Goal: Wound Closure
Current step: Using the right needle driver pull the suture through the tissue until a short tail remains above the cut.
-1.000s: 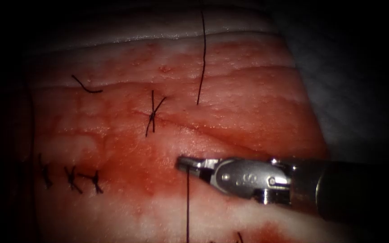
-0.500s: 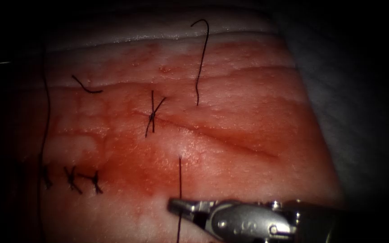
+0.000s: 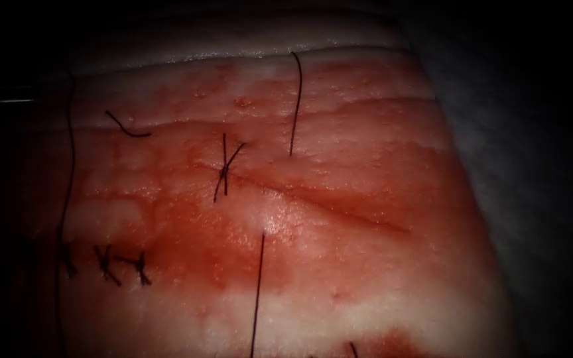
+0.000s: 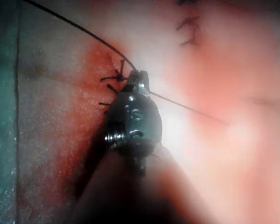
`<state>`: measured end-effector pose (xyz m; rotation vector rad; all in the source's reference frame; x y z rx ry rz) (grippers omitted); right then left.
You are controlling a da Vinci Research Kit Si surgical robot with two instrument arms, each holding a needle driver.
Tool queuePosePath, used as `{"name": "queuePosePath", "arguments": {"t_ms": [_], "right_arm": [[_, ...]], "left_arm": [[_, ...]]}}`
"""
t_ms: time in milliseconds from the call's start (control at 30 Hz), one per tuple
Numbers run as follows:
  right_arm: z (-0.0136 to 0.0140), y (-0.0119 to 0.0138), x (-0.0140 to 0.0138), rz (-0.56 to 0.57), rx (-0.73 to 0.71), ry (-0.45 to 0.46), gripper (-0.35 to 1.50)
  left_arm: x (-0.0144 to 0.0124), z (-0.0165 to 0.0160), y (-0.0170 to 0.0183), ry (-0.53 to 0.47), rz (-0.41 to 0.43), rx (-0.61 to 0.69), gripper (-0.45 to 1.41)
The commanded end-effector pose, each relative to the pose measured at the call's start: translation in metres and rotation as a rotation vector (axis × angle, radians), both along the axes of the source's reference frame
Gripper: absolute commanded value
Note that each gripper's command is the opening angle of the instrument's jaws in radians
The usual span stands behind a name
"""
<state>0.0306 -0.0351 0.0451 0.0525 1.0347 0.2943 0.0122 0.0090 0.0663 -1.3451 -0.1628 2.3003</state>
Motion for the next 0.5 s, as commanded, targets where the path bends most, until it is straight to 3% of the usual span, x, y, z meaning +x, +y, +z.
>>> {"name": "queuePosePath", "arguments": {"t_ms": [33,500], "right_arm": [[-0.0001,-0.0008,0.0010,-0.004,0.000,0.004,-0.35],[-0.0028,-0.0032,0.0015,-0.088,0.038,0.041,-0.35]], "left_arm": [[-0.0006,0.0007,0.0003,0.002,0.002,0.003,-0.45],[-0.0026,0.0024,-0.0004,0.040,0.015,0.014,-0.45]]}}
